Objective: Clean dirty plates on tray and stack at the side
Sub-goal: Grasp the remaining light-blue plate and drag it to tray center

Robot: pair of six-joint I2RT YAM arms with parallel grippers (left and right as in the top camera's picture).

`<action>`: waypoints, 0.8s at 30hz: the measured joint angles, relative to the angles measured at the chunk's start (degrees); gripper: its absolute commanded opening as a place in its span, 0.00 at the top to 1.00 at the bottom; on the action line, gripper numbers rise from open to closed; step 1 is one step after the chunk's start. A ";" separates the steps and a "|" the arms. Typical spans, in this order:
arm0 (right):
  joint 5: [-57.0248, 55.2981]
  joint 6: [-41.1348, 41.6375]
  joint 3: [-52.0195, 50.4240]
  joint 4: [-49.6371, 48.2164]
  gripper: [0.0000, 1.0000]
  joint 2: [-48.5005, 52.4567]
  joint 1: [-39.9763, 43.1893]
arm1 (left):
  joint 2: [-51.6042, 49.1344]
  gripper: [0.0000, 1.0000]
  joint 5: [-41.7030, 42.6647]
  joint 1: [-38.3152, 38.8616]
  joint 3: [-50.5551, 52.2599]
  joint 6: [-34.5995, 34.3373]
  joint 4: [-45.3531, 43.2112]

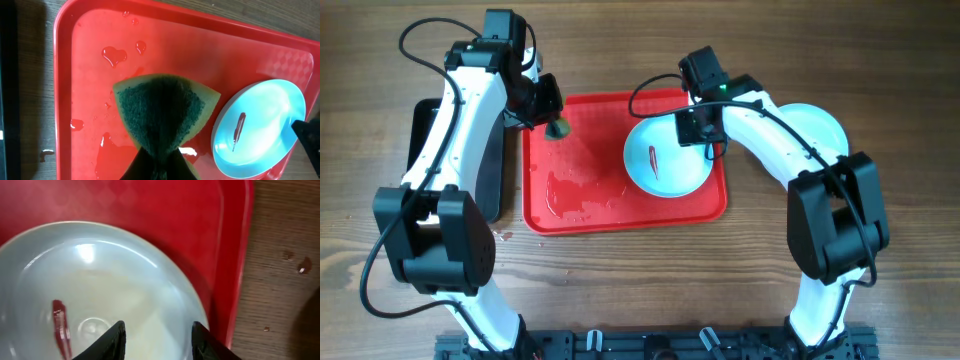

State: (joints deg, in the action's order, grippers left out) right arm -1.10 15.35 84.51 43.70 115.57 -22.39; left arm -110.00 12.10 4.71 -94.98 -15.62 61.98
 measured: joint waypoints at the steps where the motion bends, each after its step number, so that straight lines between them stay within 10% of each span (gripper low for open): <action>1: -0.35 0.07 -0.13 -0.26 0.56 0.00 0.33 | 0.00 0.96 0.00 0.00 0.00 -0.02 0.00; 15: -1.79 -0.26 -0.17 -2.89 0.57 4.46 1.11 | 0.00 0.96 0.00 0.00 0.00 0.00 0.63; 24: 10.62 3.67 -0.17 3.80 0.87 4.50 0.07 | 0.00 0.96 0.02 0.00 0.00 0.00 0.66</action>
State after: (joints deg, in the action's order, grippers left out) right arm 9.52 19.03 84.33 47.51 120.07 -22.33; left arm -110.00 12.12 4.71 -94.98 -15.62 62.63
